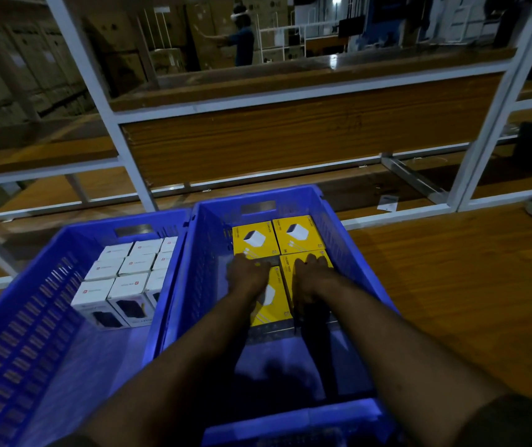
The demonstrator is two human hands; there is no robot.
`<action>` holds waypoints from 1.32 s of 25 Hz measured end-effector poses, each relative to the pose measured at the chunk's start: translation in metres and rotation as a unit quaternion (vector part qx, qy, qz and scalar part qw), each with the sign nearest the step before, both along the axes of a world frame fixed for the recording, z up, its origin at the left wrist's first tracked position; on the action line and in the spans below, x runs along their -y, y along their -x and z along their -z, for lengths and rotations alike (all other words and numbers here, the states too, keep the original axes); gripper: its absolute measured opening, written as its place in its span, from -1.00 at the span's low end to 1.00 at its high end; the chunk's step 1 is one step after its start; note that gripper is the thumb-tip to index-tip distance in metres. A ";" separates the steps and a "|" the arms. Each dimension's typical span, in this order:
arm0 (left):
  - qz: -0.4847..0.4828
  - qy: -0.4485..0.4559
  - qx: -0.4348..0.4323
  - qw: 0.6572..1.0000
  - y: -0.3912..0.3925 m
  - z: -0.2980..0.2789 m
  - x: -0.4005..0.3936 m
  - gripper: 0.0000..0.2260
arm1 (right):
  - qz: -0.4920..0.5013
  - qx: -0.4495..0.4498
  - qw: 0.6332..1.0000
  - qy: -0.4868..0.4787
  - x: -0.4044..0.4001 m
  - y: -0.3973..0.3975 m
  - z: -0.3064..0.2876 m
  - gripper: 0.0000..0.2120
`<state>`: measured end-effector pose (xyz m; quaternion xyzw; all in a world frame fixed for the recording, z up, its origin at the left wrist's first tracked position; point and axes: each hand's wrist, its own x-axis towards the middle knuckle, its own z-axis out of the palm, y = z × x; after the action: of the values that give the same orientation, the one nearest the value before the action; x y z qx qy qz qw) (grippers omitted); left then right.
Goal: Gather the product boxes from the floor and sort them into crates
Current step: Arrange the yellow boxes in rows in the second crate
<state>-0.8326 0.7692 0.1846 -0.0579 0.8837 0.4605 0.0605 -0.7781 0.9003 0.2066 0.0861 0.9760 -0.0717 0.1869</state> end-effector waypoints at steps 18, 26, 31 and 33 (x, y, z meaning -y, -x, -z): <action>-0.037 -0.154 0.112 0.981 0.064 0.043 0.011 -0.69 | -0.019 0.004 1.000 -0.013 0.001 0.005 0.010 0.16; 0.037 0.062 -0.173 0.982 0.025 0.009 0.010 -0.53 | 0.021 -0.059 0.990 0.125 0.010 0.002 -0.001 0.03; 0.101 0.080 -0.135 0.982 0.028 0.019 0.033 -0.32 | 0.098 -0.197 0.960 0.173 0.017 0.008 0.002 -0.36; 0.112 0.085 -0.152 0.978 -0.001 -0.010 0.035 -0.36 | 0.079 -0.204 0.963 0.155 0.022 0.005 0.002 -0.45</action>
<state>-0.8319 0.7339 0.1943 0.1068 0.9193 0.3776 -0.0285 -0.7829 0.8784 0.2045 0.1170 0.9604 -0.2527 -0.0114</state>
